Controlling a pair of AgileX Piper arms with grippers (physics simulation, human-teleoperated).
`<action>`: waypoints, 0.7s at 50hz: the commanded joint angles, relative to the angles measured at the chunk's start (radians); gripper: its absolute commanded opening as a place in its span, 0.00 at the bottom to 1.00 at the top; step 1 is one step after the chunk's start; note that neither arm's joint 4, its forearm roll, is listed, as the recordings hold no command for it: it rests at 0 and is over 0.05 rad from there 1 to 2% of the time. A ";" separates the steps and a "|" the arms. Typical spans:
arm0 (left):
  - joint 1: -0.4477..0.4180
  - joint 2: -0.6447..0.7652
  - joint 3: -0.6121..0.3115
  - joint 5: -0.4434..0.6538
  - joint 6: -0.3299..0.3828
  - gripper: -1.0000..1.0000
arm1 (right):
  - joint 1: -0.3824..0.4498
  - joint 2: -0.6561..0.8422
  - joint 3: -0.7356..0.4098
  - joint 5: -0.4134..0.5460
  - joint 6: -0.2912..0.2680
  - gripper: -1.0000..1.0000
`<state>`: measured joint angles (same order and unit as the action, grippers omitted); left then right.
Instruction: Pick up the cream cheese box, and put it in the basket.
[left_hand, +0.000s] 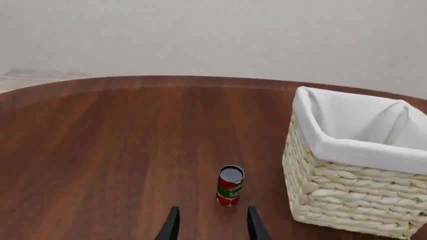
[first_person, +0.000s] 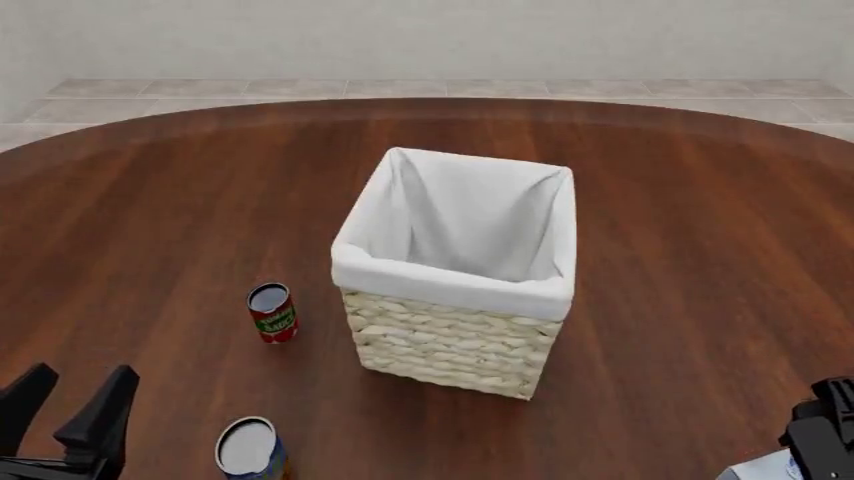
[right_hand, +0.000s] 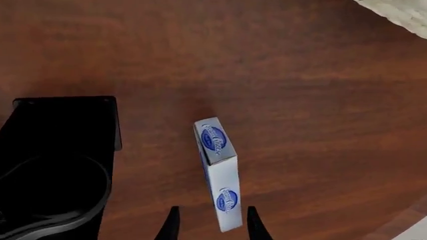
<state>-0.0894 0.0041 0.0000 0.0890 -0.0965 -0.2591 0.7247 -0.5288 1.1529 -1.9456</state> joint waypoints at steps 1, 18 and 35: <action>0.000 0.001 0.000 0.003 0.004 1.00 | -0.075 0.022 0.060 -0.086 -0.081 1.00; -0.004 0.003 0.000 0.004 0.011 1.00 | -0.023 0.108 0.090 -0.211 -0.035 1.00; -0.005 0.005 0.000 0.005 0.014 1.00 | -0.084 0.135 0.121 -0.291 -0.128 1.00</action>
<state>-0.0938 0.0080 0.0000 0.0935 -0.0856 -0.3030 0.8566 -0.4392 0.9186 -1.9973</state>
